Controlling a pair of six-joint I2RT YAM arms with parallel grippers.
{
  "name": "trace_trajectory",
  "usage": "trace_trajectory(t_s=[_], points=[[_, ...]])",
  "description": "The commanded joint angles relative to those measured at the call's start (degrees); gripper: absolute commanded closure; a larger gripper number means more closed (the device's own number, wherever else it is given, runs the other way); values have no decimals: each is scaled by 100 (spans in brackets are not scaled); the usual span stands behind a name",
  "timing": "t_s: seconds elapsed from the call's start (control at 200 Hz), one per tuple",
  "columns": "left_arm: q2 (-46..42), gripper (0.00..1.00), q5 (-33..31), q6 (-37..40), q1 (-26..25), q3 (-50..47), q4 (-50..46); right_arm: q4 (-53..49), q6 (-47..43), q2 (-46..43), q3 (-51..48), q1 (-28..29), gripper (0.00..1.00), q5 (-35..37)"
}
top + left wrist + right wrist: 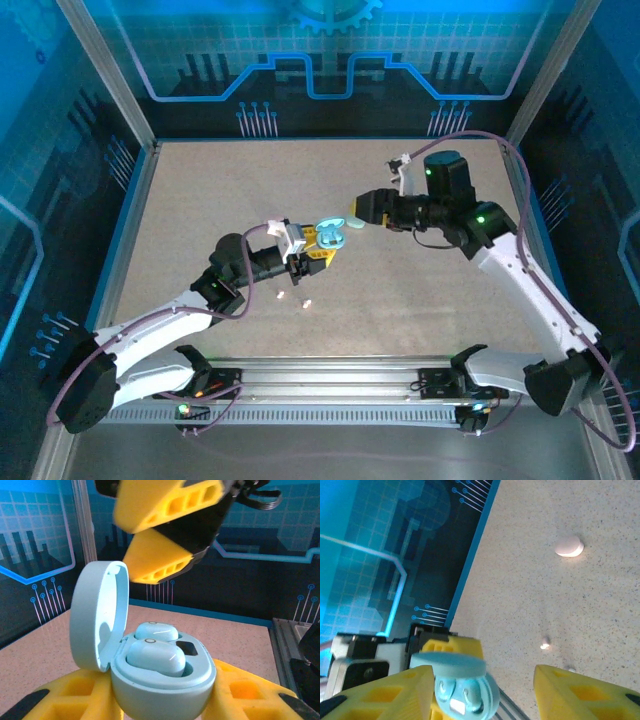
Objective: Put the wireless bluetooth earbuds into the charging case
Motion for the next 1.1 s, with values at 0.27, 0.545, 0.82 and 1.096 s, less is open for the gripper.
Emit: trace_trajectory(t_s=[0.27, 0.545, 0.82, 1.096], points=[[-74, 72, 168, -21, -62, 242, 121, -520, 28, 854, 689, 130, 42, -212], [-40, 72, 5, -58, -58, 235, 252, -634, -260, 798, 522, 172, 44, -725], [-4, 72, -35, -124, -60, 226, 366, -290, -184, 376, -121, 107, 46, -1301], [-10, 72, -10, -173, -60, 227, 446, 757, 454, 41, -928, -169, 44, -2045]])
